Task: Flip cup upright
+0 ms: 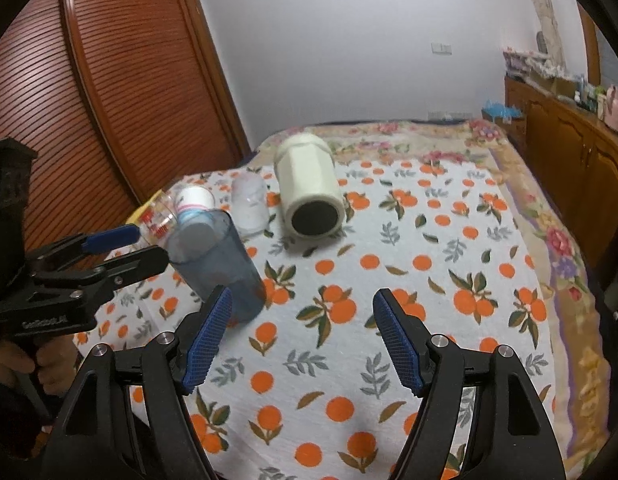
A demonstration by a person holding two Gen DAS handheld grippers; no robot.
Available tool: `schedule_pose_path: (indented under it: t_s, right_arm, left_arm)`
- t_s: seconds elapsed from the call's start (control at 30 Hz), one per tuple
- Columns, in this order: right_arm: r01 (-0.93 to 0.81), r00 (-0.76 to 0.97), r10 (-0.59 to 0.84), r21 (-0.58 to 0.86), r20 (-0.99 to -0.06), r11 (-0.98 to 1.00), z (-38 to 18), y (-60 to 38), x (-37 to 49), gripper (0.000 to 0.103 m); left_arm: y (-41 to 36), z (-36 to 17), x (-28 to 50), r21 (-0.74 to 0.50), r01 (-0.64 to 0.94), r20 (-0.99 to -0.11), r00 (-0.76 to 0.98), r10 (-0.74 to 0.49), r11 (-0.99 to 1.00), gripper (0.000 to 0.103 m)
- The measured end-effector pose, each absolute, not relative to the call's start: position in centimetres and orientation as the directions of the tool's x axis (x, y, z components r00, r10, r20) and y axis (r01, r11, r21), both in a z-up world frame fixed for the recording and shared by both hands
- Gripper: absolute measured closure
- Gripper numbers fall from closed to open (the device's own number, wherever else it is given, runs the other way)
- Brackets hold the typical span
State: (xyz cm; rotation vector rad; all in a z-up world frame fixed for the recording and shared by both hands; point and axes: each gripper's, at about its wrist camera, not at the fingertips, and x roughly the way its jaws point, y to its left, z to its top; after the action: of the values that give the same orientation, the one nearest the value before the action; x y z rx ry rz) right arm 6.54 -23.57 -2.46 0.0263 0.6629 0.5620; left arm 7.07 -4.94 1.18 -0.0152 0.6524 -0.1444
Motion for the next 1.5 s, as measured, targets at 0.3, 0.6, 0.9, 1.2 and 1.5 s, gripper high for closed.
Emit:
schedule_pose_path:
  t_s: [0.3, 0.6, 0.9, 1.2, 1.5]
  right_arm:
    - [-0.44, 0.772, 0.445, 0.123, -0.454, 0.889, -0.8, -22.3, 3.7, 0.012]
    - [-0.396, 0.828, 0.401, 0.099, -0.391, 0.913, -0.4, -22.1, 2.1, 0.003]
    - [-0.372, 0.834, 0.379, 0.099, -0.4, 0.923, -1.6, -22.1, 1.7, 0.0]
    - [-0.37, 0.839, 0.373, 0.087, -0.397, 0.925, -1.6, -21.9, 1.3, 0.0]
    - [-0.371, 0.838, 0.373, 0.087, -0.397, 0.925, -1.6, -21.9, 1.3, 0.0]
  left_arm:
    - [-4.1, 2.8, 4.2, 0.005, 0.063, -0.521, 0.852, -0.052, 0.998, 0.017]
    - [-2.8, 2.4, 2.3, -0.034, 0.031, -0.498, 0.866, -0.044, 0.999, 0.011]
    - [-2.2, 1.5, 1.1, -0.014, -0.003, -0.499, 0.867, -0.005, 1.0, 0.009]
    - [-1.5, 1.1, 0.8, -0.031, -0.02, -0.506, 0.862, 0.001, 0.999, 0.009]
    - [-1.4, 1.1, 0.8, -0.027, -0.02, -0.509, 0.861, 0.003, 0.999, 0.009]
